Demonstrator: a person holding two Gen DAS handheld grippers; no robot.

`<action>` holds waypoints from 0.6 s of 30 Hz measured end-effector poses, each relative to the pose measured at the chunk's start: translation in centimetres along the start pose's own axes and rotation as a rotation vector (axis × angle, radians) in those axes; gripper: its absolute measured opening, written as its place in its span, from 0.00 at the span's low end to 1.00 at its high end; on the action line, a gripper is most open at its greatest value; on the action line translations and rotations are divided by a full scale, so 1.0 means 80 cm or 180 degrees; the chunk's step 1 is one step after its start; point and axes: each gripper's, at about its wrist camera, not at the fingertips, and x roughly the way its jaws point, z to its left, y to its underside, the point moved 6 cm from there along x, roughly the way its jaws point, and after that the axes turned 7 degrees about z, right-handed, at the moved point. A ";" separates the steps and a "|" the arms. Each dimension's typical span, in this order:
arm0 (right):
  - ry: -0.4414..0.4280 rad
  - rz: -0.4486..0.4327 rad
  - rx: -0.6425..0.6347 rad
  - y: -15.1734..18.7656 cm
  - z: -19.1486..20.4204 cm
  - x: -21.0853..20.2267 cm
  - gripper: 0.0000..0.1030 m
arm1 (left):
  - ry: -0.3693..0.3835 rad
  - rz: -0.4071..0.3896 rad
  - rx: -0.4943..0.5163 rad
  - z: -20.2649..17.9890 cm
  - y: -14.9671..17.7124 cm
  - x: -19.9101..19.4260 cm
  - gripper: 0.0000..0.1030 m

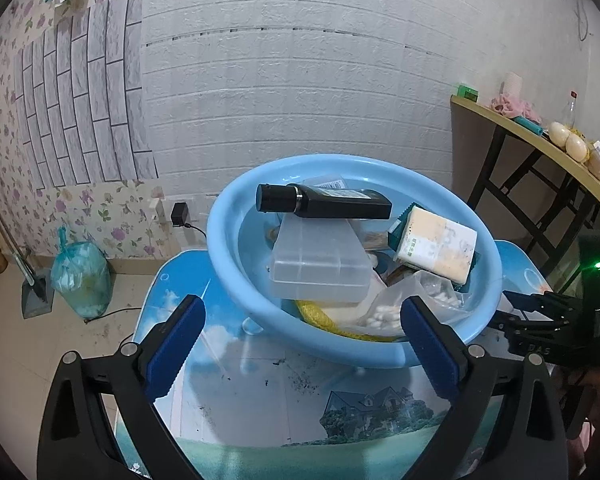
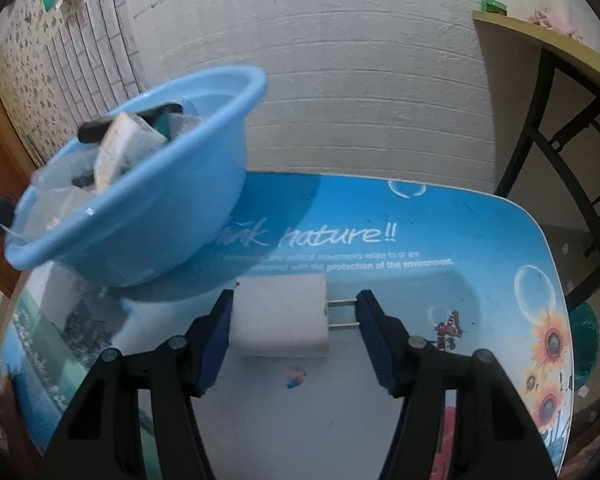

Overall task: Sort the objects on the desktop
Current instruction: 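Lower the right tool to the white charger plug and grasp it, then carry the charger plug over the basin with the right tool and release it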

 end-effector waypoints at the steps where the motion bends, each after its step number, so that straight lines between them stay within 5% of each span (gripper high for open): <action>1: -0.0032 -0.0038 -0.0013 -0.002 0.003 -0.005 0.58 | 0.0003 -0.0002 -0.0001 0.000 0.000 0.000 0.96; 18: -0.0176 -0.0660 -0.0203 -0.054 0.052 -0.091 0.58 | 0.0014 -0.0104 -0.0092 0.014 -0.007 -0.010 0.96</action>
